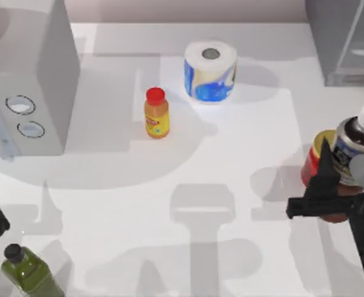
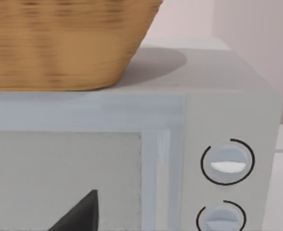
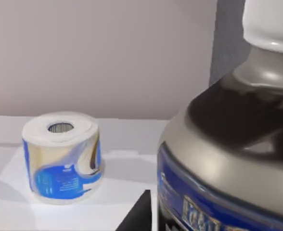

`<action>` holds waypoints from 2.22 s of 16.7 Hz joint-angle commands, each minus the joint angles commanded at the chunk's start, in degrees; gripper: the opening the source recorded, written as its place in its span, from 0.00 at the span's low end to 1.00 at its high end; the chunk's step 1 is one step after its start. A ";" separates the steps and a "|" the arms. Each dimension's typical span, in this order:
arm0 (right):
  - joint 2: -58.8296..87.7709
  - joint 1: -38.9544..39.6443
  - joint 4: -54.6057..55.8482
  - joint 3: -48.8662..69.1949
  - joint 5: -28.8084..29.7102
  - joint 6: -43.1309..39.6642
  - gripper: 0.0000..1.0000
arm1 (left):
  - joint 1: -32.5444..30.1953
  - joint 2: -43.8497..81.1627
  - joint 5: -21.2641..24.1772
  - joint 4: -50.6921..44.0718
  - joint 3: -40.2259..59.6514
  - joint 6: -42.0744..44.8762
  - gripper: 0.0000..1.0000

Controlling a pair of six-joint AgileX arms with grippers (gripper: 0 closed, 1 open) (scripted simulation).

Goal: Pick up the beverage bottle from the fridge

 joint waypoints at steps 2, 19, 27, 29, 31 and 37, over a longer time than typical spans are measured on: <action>9.10 8.32 4.97 2.05 8.61 1.19 0.00 | 0.00 0.00 0.00 0.00 0.00 0.00 1.00; 35.48 27.10 22.70 9.93 28.92 2.27 0.00 | 0.00 0.00 0.00 0.00 0.00 0.00 1.00; 48.68 18.03 42.24 9.68 20.20 -2.83 0.00 | 0.00 0.00 0.00 0.00 0.00 0.00 1.00; 49.13 17.60 42.81 9.66 19.78 -3.02 0.00 | 0.00 0.00 0.00 0.00 0.00 0.00 1.00; 49.13 17.60 42.81 9.66 19.78 -3.02 0.00 | 0.00 0.00 0.00 0.00 0.00 0.00 1.00; 49.13 17.60 42.81 9.66 19.78 -3.02 0.38 | 0.00 0.00 0.00 0.00 0.00 0.00 1.00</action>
